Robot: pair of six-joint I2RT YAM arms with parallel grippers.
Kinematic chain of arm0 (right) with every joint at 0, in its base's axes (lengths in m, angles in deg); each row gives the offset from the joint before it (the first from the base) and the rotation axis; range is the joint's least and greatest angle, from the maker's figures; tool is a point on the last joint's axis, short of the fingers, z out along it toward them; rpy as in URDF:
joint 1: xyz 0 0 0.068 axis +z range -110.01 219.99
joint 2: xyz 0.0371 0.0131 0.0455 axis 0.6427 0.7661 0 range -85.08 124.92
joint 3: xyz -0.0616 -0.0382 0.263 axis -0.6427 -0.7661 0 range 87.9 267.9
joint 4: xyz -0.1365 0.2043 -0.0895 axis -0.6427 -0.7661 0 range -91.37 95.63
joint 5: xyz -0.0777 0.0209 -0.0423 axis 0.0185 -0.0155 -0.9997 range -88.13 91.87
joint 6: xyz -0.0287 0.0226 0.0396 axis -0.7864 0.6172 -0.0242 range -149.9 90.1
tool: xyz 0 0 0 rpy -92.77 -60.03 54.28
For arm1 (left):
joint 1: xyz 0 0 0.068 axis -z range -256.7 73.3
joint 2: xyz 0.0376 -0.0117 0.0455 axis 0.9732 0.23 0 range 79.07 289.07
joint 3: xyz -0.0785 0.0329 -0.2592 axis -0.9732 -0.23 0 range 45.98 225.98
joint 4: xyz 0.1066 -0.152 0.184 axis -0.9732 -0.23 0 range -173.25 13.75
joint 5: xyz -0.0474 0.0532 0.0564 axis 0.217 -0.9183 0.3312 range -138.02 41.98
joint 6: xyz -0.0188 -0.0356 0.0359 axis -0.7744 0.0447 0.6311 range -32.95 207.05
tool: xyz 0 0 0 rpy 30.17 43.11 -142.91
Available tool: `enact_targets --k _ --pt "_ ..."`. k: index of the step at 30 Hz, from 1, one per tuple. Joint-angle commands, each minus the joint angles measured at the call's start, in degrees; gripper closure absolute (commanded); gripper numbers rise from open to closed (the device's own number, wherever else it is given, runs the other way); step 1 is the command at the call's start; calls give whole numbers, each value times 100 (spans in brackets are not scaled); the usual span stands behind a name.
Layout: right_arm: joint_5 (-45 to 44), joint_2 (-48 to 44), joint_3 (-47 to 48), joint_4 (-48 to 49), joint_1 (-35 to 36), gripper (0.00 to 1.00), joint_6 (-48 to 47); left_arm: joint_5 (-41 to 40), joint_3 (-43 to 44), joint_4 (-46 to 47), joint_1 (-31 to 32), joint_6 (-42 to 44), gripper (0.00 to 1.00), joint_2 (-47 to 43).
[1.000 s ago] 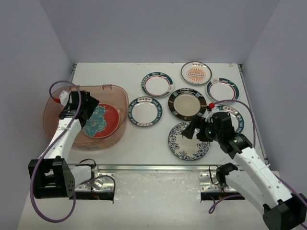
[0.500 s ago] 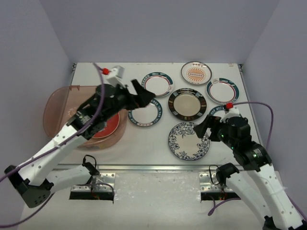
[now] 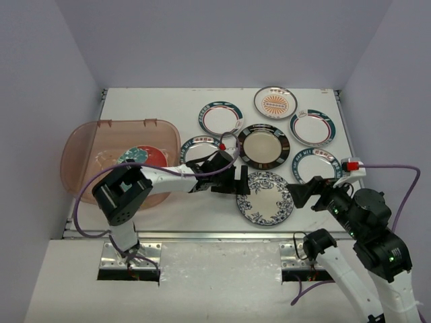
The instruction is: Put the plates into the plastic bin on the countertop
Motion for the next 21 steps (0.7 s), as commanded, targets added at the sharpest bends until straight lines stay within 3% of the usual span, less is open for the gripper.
enact_targets --k 1,5,7,8,10,12,14,16,20,21 --pt "479 10 -113 59 8 1 -174 413 -101 976 35 -139 2 264" --pt "807 -34 -226 194 8 1 -147 608 -180 1152 34 -175 11 653" --pt "957 -34 -290 301 8 1 -139 727 -105 1235 26 -224 31 985" --pt "981 -41 -305 332 8 1 -137 739 -97 1245 24 -232 33 1029" --pt "1135 -149 -361 458 2 1 -130 817 -78 1364 -4 -301 56 1280" --pt "1187 -255 -442 590 8 1 -118 849 -78 1409 -24 -364 68 1376" --pt "1162 -387 -487 645 3 1 -116 784 -39 1312 -36 -387 90 1448" --pt "1143 -435 -483 655 7 1 -124 611 -34 1173 -27 -377 100 1389" --pt "1169 -447 -461 646 8 1 -161 190 -205 779 -27 -315 100 745" --pt "1179 -428 -471 651 8 1 -180 22 -338 690 -27 -318 100 239"
